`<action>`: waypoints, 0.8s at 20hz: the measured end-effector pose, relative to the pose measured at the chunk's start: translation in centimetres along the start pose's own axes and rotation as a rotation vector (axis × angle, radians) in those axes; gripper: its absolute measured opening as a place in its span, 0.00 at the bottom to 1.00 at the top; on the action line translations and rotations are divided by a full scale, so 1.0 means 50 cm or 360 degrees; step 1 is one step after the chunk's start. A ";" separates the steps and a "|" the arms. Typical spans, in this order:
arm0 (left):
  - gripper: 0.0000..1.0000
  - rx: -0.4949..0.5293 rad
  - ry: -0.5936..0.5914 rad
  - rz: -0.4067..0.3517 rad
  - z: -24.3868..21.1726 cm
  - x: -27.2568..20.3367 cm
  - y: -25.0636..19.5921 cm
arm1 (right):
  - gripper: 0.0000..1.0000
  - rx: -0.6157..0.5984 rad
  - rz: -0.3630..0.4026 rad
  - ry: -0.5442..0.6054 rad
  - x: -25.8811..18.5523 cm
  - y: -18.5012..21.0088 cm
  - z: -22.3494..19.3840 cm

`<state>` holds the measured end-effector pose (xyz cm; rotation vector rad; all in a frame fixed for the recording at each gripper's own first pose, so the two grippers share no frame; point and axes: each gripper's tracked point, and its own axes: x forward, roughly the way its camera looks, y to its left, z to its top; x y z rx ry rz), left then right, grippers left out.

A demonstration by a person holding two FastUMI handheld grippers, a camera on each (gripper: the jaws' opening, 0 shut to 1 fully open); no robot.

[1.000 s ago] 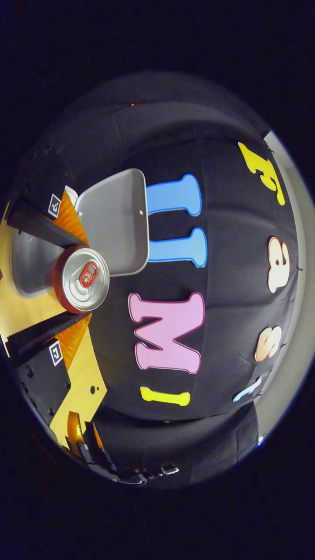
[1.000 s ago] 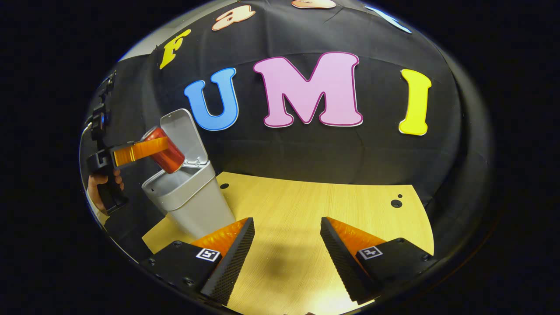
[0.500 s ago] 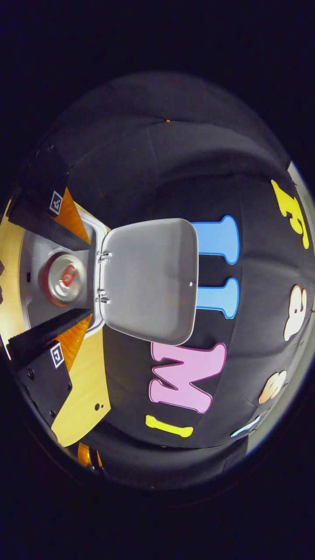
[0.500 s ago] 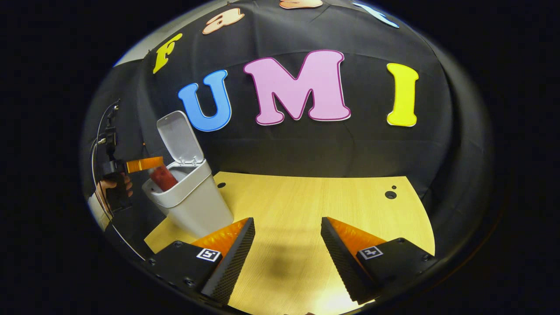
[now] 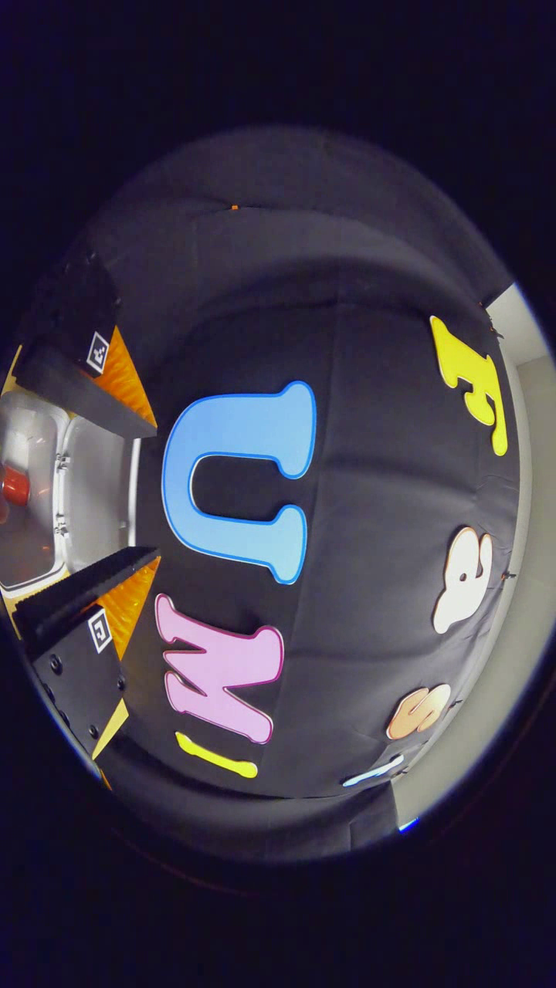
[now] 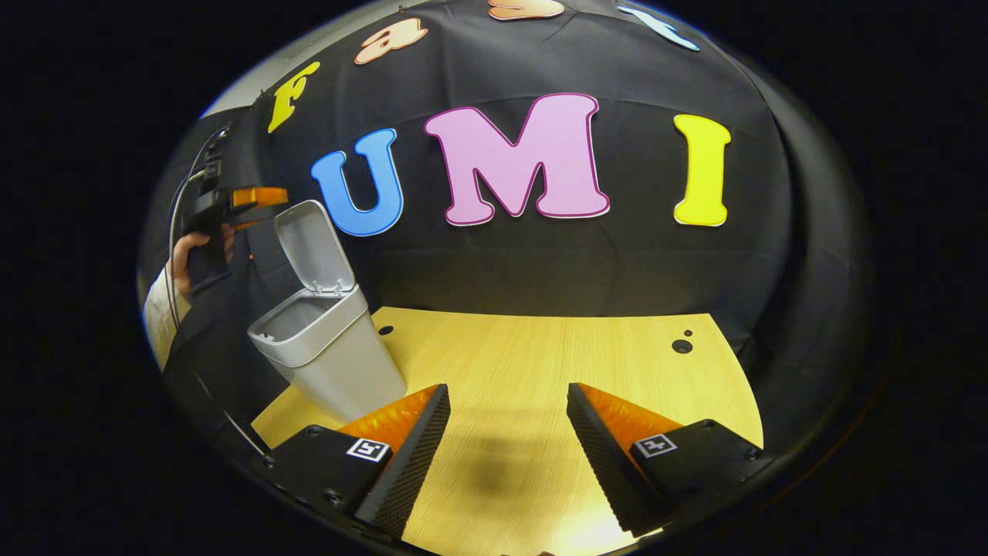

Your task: Press the lid of the desktop garbage bin to open it, pick up the crumpled paper on the desktop and throw it into the bin, then pick up the pop can on the desktop and drop it into the bin, and finally close the garbage bin lid.

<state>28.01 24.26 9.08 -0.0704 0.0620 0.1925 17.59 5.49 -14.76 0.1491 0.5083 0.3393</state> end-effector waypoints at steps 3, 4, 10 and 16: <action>0.94 0.0070 0.0058 -0.0077 -0.013 0.057 -0.035 | 0.98 0.0012 -0.0003 -0.0001 -0.001 0.003 -0.006; 0.94 0.0106 0.0162 -0.0089 -0.038 0.085 -0.046 | 0.98 0.0024 0.0000 -0.0004 -0.002 0.007 -0.006; 0.98 0.0133 0.0441 -0.0174 -0.095 0.005 -0.047 | 0.98 0.0018 0.0021 -0.0002 0.004 0.017 -0.006; 0.95 0.0029 0.0926 -0.0261 -0.248 -0.150 -0.046 | 0.98 0.0012 0.0127 0.0022 0.033 0.078 -0.006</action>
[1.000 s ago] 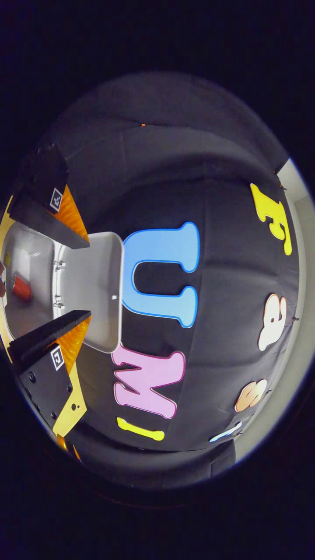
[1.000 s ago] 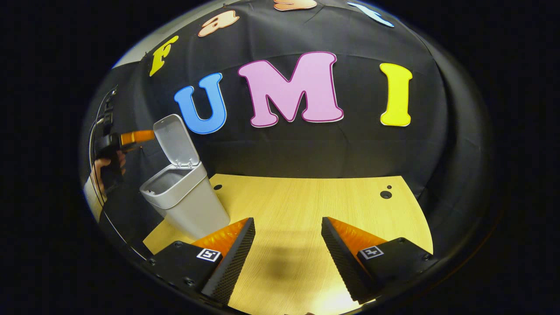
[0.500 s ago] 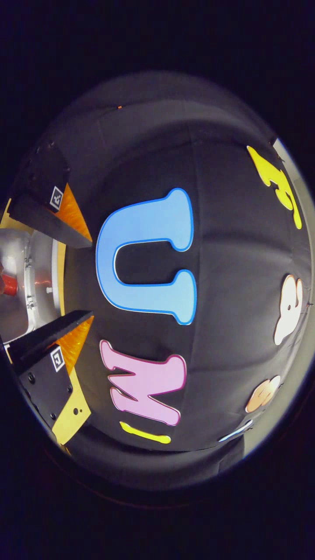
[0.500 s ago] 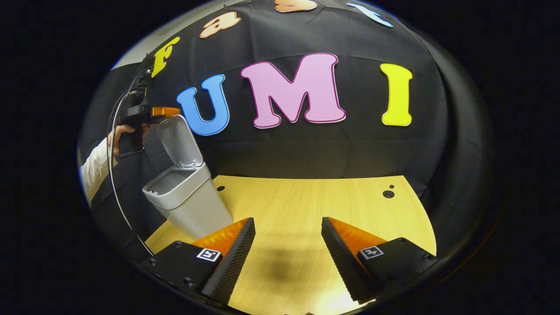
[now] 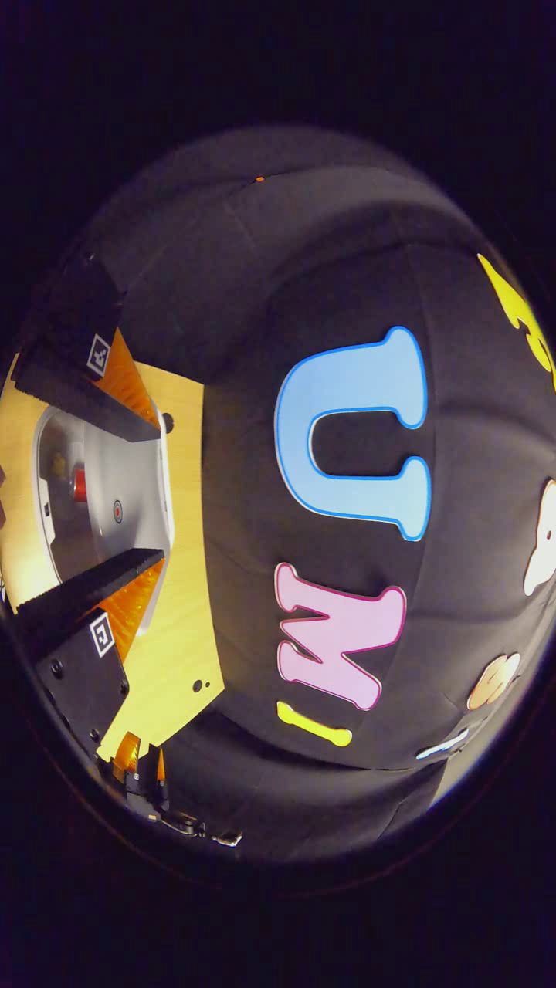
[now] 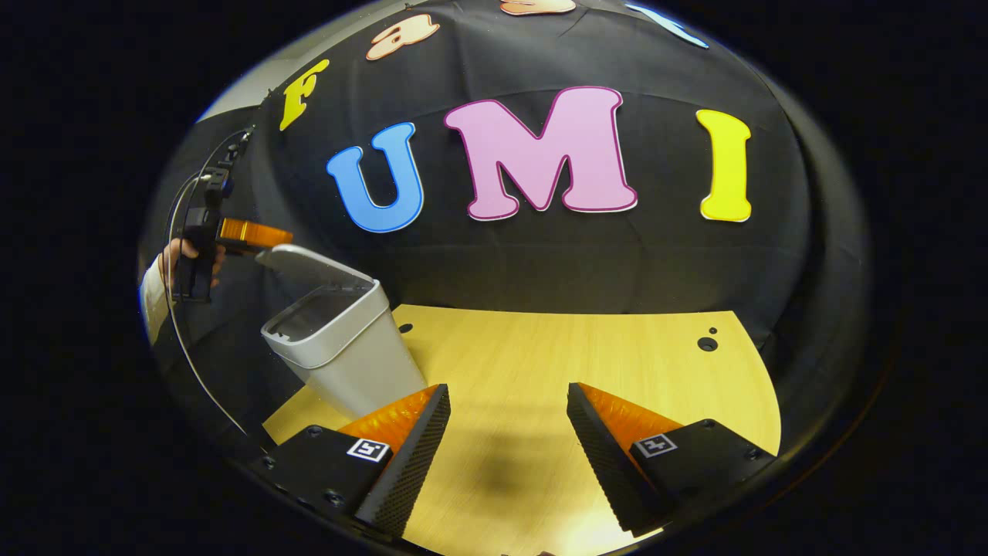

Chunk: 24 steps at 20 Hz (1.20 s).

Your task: Press the lid of the desktop garbage bin to open it, pick up the crumpled paper on the desktop and throw it into the bin, then pick up the pop can on the desktop and drop it into the bin, and finally close the garbage bin lid.

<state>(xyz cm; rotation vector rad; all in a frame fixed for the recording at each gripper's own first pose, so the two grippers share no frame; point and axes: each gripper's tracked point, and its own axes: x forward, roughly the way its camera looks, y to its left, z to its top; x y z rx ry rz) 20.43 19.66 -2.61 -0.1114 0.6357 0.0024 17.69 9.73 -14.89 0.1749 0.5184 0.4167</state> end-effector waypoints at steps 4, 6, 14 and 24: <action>0.98 -0.0006 0.0220 -0.0069 -0.070 0.014 -0.005 | 0.98 -0.0008 0.0062 0.0004 0.004 0.030 -0.003; 0.98 0.0049 0.0407 -0.0076 -0.117 0.027 -0.006 | 0.98 -0.0014 0.0075 0.0017 0.003 0.034 -0.013; 0.99 0.0223 0.0639 -0.0051 -0.175 0.056 -0.011 | 0.98 -0.0021 0.0076 0.0070 -0.013 0.025 -0.056; 0.97 0.0085 0.0191 0.0051 -0.125 0.060 -0.014 | 0.98 -0.0065 0.0092 0.0052 -0.043 0.055 -0.043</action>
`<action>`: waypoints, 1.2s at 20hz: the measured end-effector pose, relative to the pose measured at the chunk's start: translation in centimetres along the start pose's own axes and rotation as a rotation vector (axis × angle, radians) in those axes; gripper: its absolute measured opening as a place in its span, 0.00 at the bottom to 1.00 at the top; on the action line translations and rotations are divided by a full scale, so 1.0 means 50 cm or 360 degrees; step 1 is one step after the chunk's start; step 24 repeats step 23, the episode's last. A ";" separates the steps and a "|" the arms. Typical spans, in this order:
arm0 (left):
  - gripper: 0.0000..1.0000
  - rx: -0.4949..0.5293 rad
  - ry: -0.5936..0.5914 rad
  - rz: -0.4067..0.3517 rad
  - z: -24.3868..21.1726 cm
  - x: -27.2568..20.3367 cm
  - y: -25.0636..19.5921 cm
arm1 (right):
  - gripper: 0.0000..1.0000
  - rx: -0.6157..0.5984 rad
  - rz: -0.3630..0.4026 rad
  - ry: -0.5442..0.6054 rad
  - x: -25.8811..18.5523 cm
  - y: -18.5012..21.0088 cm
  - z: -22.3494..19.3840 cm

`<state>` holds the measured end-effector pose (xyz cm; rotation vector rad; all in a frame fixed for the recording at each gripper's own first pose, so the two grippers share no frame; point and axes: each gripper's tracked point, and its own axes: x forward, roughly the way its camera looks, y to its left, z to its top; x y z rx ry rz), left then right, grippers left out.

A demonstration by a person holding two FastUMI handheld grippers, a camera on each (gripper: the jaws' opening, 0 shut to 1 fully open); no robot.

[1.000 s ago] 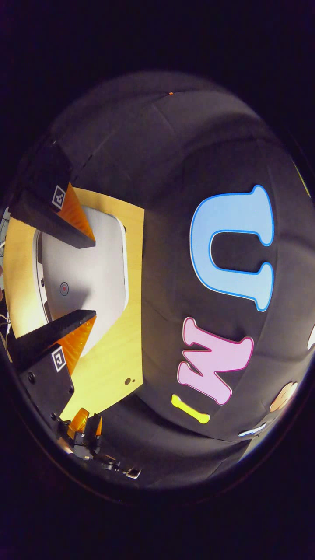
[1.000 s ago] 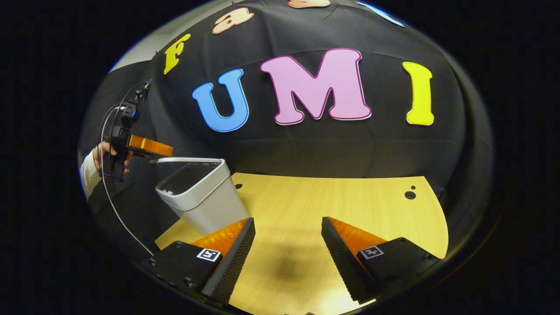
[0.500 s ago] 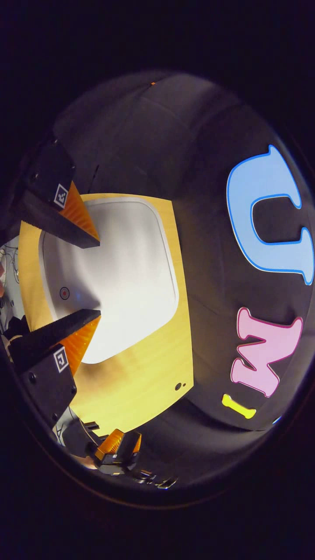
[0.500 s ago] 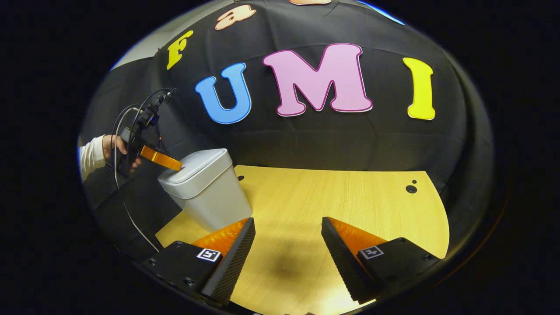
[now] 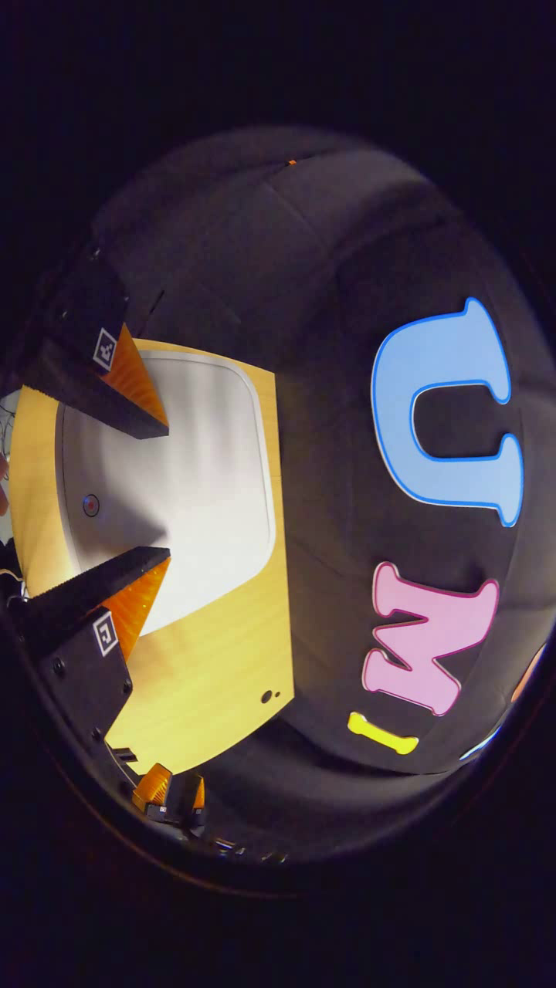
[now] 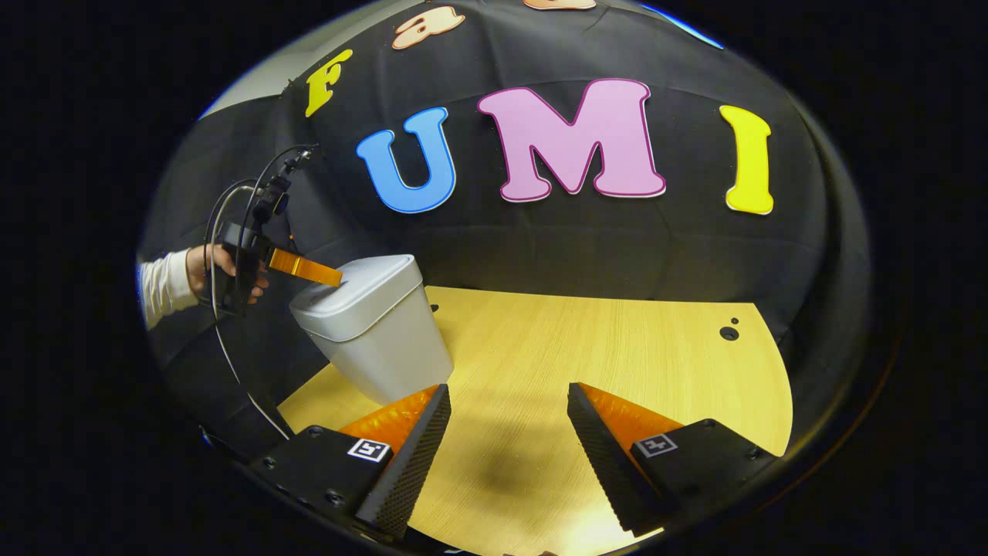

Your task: Press the lid of the desktop garbage bin to open it, pick up the crumpled paper on the desktop and throw it into the bin, then pick up the pop can on the desktop and drop it into the bin, and finally close the garbage bin lid.

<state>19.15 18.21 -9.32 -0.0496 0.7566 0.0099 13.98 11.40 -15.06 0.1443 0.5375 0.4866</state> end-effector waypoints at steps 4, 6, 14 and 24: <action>0.95 -0.0005 -0.0420 -0.0041 0.073 -0.078 -0.057 | 0.98 -0.0068 -0.0072 -0.0160 -0.039 0.037 0.077; 0.95 0.0012 -0.0685 -0.0096 0.098 -0.161 -0.105 | 0.98 -0.0236 -0.0196 -0.0351 -0.068 0.065 0.142; 0.95 -0.0008 -0.1001 -0.0127 0.026 -0.275 -0.164 | 0.97 -0.0323 -0.0408 -0.0702 -0.172 0.149 0.233; 0.94 0.0107 -0.1298 0.0019 0.033 -0.377 -0.216 | 0.96 -0.0405 -0.0455 -0.0879 -0.213 0.165 0.271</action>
